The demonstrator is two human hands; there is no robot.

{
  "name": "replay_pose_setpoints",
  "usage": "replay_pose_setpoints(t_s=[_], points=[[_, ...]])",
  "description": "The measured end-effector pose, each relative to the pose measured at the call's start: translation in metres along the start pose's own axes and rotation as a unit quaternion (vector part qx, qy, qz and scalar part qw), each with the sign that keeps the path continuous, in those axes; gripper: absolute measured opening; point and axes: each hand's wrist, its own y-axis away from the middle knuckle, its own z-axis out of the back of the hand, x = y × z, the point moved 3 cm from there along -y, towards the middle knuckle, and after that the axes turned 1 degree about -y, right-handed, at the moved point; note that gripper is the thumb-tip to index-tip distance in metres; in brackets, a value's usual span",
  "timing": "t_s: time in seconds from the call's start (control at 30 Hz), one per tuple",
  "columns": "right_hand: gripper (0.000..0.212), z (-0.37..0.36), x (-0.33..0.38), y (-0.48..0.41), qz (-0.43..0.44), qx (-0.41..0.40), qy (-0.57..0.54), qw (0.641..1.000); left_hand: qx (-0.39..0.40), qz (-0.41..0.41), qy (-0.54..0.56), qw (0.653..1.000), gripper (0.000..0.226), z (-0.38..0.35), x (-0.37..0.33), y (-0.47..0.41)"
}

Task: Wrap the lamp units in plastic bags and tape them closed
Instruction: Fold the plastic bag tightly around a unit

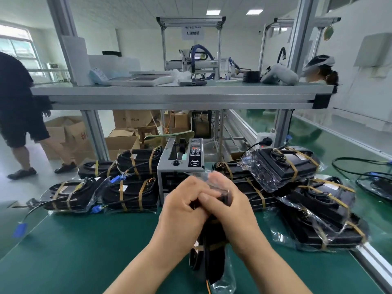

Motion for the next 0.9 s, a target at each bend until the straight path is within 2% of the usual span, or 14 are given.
replay_pose_setpoints(t_s=[0.07,0.17,0.33,0.4,0.53,0.57,0.6,0.7,0.9], points=[[0.105,-0.004,-0.004,0.013,-0.008,0.004,0.004,1.0,-0.001,-0.036,-0.011,0.999,0.041,0.004,0.001,0.014],[0.105,-0.008,-0.006,0.032,-0.005,0.009,0.02,1.0,-0.002,-0.06,-0.016,0.998,0.03,0.013,0.004,0.031],[0.11,-0.012,0.0,0.054,0.005,-0.03,0.058,0.998,-0.002,-0.092,-0.043,0.995,0.021,0.016,-0.007,0.045],[0.1,-0.011,0.002,0.057,0.001,-0.06,0.063,0.996,0.001,-0.096,-0.036,0.995,0.014,0.013,-0.011,0.049],[0.048,-0.007,0.004,0.053,0.02,-0.106,0.057,0.993,-0.02,-0.123,-0.034,0.992,0.012,0.003,-0.019,0.055],[0.042,-0.006,0.004,0.052,0.028,-0.115,0.05,0.992,-0.032,-0.127,-0.034,0.991,0.008,0.0,-0.019,0.054],[0.042,-0.005,0.004,0.049,0.034,-0.118,0.036,0.992,-0.042,-0.125,-0.032,0.991,0.006,-0.001,-0.018,0.052],[0.062,-0.003,0.006,0.043,0.059,-0.133,-0.019,0.989,-0.058,-0.115,-0.029,0.991,0.008,-0.003,-0.016,0.047],[0.059,0.0,0.001,0.045,0.102,-0.162,-0.022,0.981,-0.051,-0.117,-0.05,0.991,0.008,-0.003,-0.007,0.051]])
